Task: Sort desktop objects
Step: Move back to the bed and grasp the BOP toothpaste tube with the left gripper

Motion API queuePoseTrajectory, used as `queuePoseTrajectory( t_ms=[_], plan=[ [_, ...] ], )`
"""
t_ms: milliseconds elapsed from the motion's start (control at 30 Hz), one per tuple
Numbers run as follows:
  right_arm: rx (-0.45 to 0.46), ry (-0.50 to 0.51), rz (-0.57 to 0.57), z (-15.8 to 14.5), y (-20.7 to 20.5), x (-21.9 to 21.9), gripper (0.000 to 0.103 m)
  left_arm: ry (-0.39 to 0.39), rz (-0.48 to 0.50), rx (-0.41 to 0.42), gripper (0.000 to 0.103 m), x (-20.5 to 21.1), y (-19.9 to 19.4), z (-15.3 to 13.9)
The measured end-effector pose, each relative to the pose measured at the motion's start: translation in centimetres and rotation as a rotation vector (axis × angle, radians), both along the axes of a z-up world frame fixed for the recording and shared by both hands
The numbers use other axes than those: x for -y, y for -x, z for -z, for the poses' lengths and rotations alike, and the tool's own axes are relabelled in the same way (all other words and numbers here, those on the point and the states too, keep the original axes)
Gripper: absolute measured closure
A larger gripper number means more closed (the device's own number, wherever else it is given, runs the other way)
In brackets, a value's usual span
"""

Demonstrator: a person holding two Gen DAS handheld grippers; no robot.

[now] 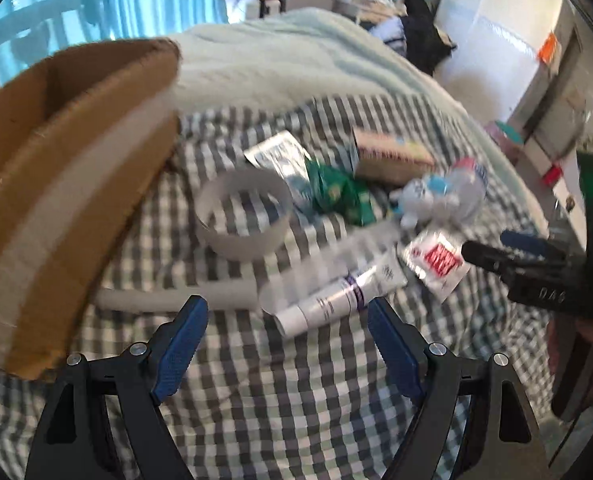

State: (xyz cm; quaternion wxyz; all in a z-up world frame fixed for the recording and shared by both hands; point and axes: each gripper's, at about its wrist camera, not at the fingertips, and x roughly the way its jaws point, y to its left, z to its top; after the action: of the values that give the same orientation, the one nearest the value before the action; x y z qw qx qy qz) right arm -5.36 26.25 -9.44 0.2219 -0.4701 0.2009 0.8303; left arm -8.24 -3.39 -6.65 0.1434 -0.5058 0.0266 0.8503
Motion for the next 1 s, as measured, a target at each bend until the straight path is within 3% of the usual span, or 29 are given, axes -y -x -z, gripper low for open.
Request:
queuePoseTrajectory(
  t_ms=[200, 300, 400, 500, 700, 800, 867, 967, 1000],
  plan=[
    [0.000, 0.000, -0.077, 0.8, 1.3, 0.8, 0.008, 0.003, 0.060, 0.030, 0.019, -2.0, 0.7, 2.9],
    [0.016, -0.021, -0.109, 1.3, 2.0, 1.2, 0.009, 0.053, 0.082, -0.015, 0.019, -3.3, 0.9, 3.2],
    [0.036, -0.032, -0.117, 1.9, 2.2, 1.1, 0.017, 0.111, 0.125, -0.070, 0.019, -4.8, 1.1, 3.3],
    [0.031, -0.035, -0.128, 1.9, 2.1, 0.9, 0.018, 0.113, 0.181, -0.100, 0.019, -5.9, 0.9, 3.0],
    [0.029, -0.038, -0.142, 1.9, 2.4, 0.9, 0.025, 0.153, 0.272, -0.091, 0.022, -7.4, 0.6, 4.5],
    [0.021, -0.027, -0.151, 1.7, 2.5, 1.2, 0.030, 0.176, 0.337, -0.112, 0.042, -7.5, 0.1, 4.8],
    [0.028, -0.032, -0.166, 1.7, 2.6, 1.7, 0.032, 0.163, 0.365, -0.114, 0.075, -7.5, -0.4, 4.6],
    [0.033, -0.030, -0.176, 1.6, 2.7, 2.4, 0.042, 0.207, 0.372, -0.161, 0.076, -7.8, -1.6, 4.7],
    [0.037, -0.028, -0.183, 1.5, 2.7, 2.7, 0.054, 0.219, 0.383, -0.166, 0.076, -7.8, -1.9, 4.8]
  ],
)
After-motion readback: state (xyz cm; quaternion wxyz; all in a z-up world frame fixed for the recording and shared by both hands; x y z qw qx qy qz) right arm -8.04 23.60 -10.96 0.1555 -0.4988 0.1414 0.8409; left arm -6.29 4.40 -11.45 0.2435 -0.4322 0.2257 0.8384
